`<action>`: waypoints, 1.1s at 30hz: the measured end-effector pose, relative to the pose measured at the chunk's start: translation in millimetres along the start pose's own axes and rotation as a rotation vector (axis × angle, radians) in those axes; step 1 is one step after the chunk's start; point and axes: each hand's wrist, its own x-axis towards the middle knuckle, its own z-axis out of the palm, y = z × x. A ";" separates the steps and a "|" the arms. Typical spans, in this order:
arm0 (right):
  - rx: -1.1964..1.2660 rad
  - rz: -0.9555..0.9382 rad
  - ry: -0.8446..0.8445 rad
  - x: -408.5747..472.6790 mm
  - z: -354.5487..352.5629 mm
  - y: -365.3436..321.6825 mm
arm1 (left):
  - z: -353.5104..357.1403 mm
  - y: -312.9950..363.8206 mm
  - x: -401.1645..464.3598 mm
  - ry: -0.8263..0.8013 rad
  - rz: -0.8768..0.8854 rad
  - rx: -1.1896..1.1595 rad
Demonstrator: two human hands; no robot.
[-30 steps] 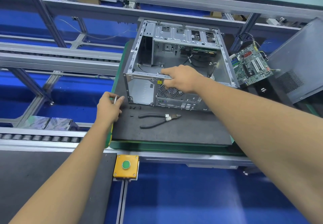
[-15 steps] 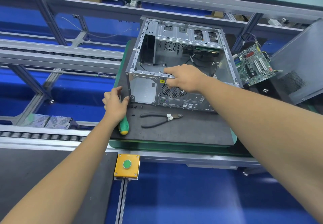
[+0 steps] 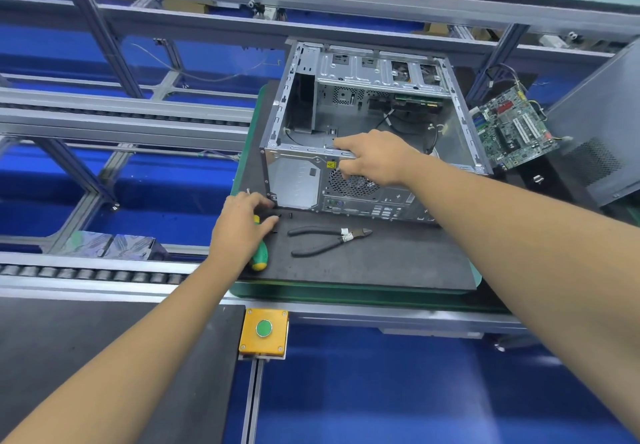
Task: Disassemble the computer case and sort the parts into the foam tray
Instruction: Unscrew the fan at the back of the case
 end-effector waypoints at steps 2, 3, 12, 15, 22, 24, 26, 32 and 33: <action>-0.001 -0.001 0.004 0.1 0.0 -0.6 | 0.7 3.5 0.8 -0.009 0.005 0.087; -0.002 0.000 0.005 0.1 0.4 -0.9 | 0.6 6.0 1.0 -0.008 0.013 0.139; 0.006 0.010 -0.001 -1.7 -1.0 -2.3 | 1.4 20.7 5.3 0.071 0.058 0.345; 0.000 0.011 -0.009 -2.0 -1.5 -2.9 | 3.9 24.9 9.7 0.002 0.030 0.401; -0.001 0.001 -0.011 -2.3 -2.3 -3.0 | -6.6 27.0 14.3 -0.119 0.087 0.350; 0.002 0.000 -0.009 -2.1 -1.9 -2.9 | -11.2 26.5 15.2 -0.147 0.090 0.331; -0.002 0.000 -0.011 -2.0 -1.9 -2.9 | -14.3 26.2 15.6 -0.164 0.125 0.340; 0.001 -0.005 -0.007 -1.1 -1.0 -0.7 | -19.0 30.1 15.9 -0.294 0.277 0.582; -0.002 -0.003 -0.007 -0.9 -0.7 -0.5 | -17.9 31.4 16.6 -0.321 0.289 0.603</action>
